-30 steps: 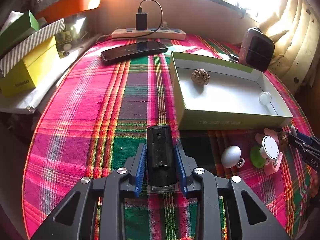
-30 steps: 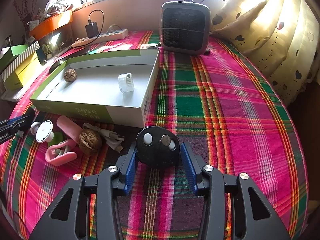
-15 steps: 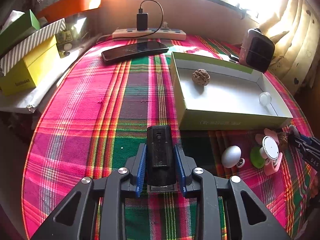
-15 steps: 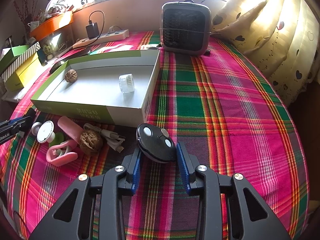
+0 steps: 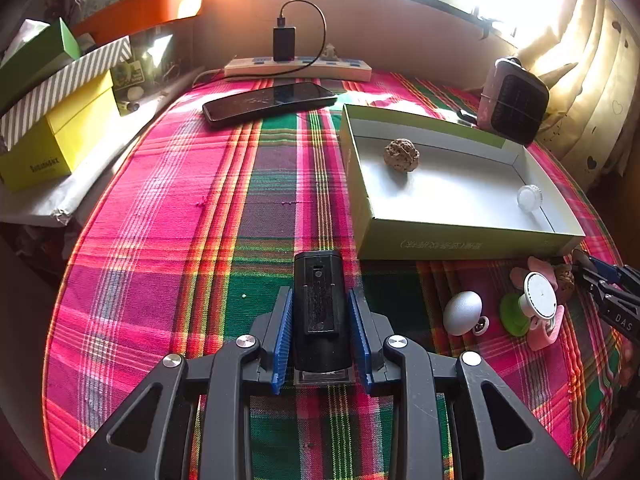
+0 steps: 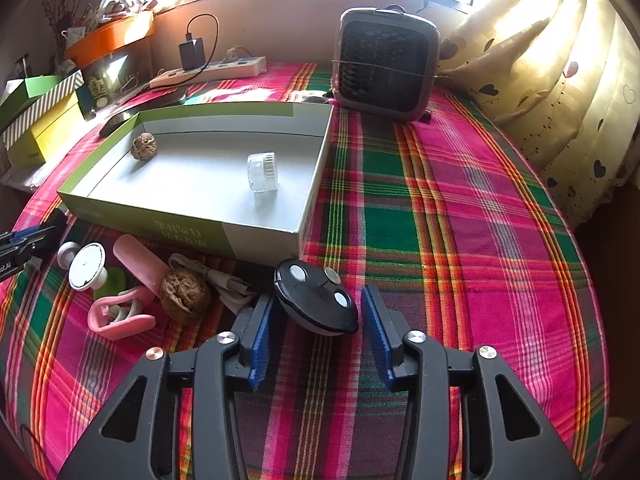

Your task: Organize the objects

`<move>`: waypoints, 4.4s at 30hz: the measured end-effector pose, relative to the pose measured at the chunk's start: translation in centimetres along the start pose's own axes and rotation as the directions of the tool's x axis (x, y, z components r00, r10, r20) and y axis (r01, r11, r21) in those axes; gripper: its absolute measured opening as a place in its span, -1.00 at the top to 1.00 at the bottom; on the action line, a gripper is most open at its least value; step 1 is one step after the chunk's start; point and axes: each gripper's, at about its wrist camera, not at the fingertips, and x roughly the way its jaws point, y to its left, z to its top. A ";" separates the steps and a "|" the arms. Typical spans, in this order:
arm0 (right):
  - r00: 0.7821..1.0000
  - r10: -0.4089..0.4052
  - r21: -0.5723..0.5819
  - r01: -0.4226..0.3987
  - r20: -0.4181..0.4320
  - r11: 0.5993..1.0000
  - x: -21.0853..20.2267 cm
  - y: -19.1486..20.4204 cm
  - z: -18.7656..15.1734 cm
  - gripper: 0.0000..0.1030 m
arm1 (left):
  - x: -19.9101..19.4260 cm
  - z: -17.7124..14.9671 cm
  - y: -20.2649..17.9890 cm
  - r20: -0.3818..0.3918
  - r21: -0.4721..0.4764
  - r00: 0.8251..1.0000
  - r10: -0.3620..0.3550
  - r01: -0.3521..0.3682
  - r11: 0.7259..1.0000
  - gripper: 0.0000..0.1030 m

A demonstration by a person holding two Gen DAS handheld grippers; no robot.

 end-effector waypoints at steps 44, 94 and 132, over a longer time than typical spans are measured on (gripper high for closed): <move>0.999 0.030 0.036 -0.031 0.037 0.999 -0.5 -0.3 0.0 0.44 | -0.1 -0.1 0.1 0.002 0.000 1.000 0.000 0.000 1.000 0.51; 0.984 0.082 -0.064 -0.073 0.158 0.995 -3.5 1.5 5.4 0.44 | -3.5 4.2 -3.5 0.095 0.111 0.988 -0.118 0.107 0.988 0.51; 0.997 0.080 -0.145 -0.079 -0.002 0.986 7.2 3.9 12.4 0.44 | 4.4 7.8 -6.1 -0.021 0.147 0.991 -0.133 0.134 0.980 0.51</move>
